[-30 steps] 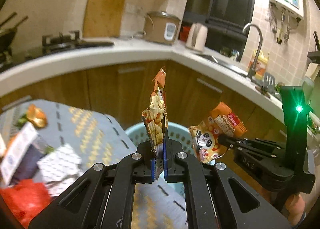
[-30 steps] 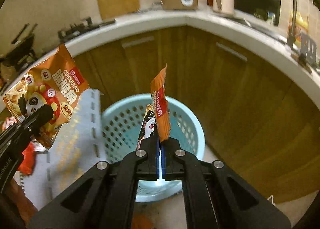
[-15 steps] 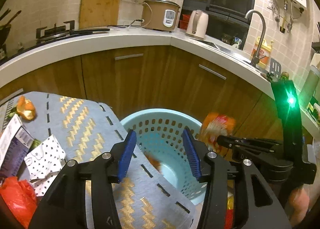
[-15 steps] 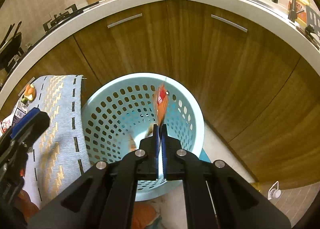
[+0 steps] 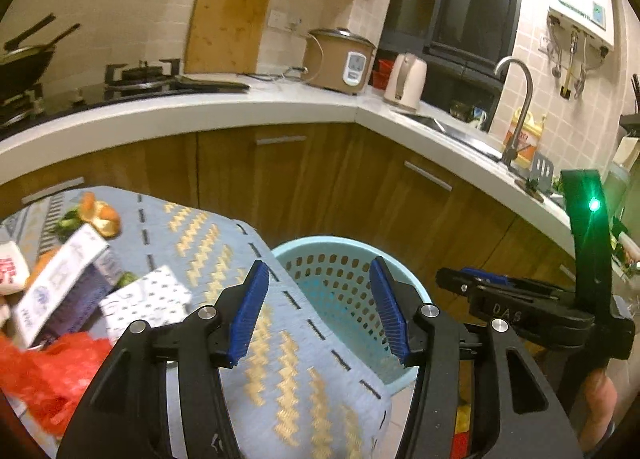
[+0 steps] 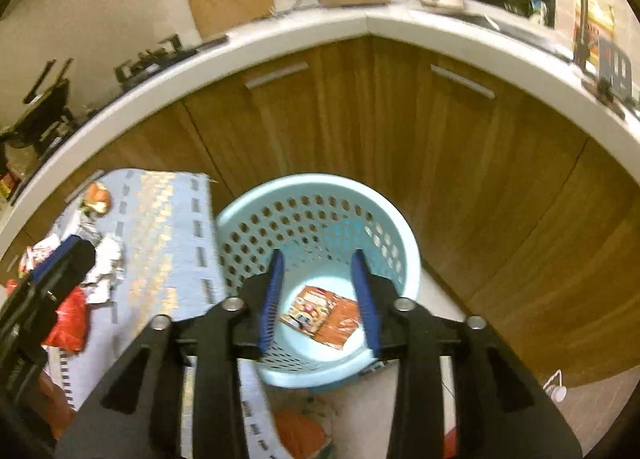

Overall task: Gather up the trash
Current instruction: 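Open both tools to drop the items into the basket, then grasp the blue milk carton with left tool while right tool grasps the red plastic bag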

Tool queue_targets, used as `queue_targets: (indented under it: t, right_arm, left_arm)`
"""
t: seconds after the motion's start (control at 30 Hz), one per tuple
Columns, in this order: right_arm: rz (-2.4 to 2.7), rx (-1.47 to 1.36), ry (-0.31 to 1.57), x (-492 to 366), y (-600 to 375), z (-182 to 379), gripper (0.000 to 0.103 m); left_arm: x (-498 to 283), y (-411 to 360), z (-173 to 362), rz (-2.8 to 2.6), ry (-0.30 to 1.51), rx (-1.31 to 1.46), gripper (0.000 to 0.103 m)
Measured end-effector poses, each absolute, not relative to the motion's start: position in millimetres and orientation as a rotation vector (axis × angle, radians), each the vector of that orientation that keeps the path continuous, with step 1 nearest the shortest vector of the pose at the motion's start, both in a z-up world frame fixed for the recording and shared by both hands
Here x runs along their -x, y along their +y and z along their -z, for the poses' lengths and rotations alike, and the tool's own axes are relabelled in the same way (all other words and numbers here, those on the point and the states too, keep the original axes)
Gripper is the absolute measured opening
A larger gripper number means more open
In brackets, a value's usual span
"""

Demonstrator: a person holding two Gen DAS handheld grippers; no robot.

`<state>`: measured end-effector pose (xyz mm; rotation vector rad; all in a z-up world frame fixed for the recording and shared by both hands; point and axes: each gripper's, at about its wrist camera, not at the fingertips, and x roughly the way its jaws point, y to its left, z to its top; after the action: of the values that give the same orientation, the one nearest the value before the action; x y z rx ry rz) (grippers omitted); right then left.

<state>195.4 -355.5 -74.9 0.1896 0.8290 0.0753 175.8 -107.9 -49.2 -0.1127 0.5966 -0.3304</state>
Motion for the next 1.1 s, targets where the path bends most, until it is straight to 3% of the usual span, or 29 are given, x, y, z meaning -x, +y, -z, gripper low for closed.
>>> queue_targets:
  t: [0.07,0.37,0.53,0.87,1.1]
  right_arm:
    - [-0.097,-0.171,0.780,-185.3,-342.8,59.9,0.053]
    - [-0.235,-0.102,0.663,-147.3,-268.2,25.3,0.053]
    - [-0.297,-0.091,0.670,-137.0,-227.5,29.7,0.053]
    - [-0.403,-0.024,0.680,-112.5,-157.5,46.3,0.053]
    - [-0.427,0.017,0.698,-104.2,-126.3,56.9,0.053]
  left_arm:
    - [-164.0,-96.8,41.2,0.320,0.575,0.121,0.052]
    - [-103.1,-19.9,12.9,0.185,0.499,0.149,0.056]
    - [-73.1,31.6,9.6,0.078,0.508,0.116,0.065]
    - [-41.0,143.0,38.7,-0.085,0.620,0.065,0.068]
    - [-44.3,175.7,68.4,-0.055,0.742,0.105,0.068]
